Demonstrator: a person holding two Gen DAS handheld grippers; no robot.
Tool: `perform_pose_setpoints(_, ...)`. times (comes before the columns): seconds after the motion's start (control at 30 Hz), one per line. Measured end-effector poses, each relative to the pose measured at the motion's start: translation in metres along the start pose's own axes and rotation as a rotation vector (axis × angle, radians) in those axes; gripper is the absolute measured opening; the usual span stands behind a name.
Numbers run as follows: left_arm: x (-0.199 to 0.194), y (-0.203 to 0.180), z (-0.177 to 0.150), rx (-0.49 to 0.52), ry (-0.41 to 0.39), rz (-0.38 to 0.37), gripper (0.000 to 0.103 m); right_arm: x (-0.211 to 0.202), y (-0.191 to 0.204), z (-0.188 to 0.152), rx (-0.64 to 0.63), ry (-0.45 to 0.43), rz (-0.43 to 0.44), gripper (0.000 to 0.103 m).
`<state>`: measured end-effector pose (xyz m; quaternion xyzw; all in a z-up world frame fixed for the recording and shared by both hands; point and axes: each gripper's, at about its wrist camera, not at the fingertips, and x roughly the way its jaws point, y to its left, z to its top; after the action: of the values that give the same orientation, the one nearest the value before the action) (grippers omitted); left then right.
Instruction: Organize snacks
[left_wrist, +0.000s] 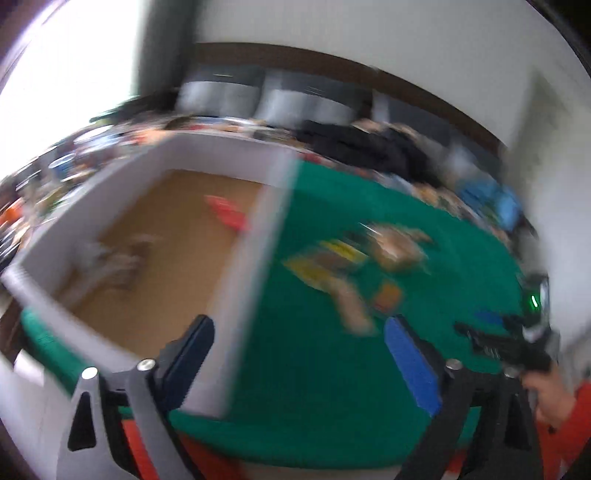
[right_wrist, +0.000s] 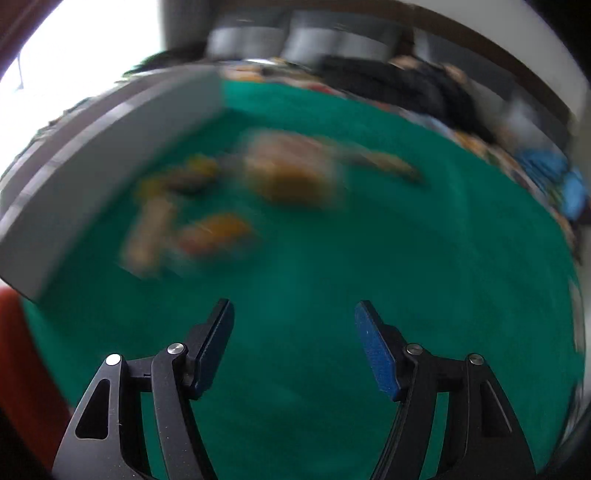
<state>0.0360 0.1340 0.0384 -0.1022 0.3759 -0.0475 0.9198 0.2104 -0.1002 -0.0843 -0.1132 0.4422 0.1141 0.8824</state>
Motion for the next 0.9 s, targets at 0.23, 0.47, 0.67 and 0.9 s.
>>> perform_pose_setpoints(0.23,0.101,-0.089,-0.038,0.196,0.16,0.024,0.096,-0.008,-0.067,-0.045,0.154,0.0,-0.077,0.071)
perform_pose_setpoints(0.47,0.125,-0.074,-0.058,0.186,0.176,0.116,0.096,0.006,-0.071,-0.062,0.247,-0.035,-0.057,0.072)
perform_pose_setpoints(0.67,0.14,-0.051,-0.066,0.127,0.22,0.136,0.096,0.016,-0.067,-0.059,0.228,-0.063,-0.086,0.078)
perform_pose_setpoints(0.9,0.143,-0.052,-0.07,0.139,0.197,0.157,0.103,0.018,-0.07,-0.059,0.244,-0.056,-0.097,0.084)
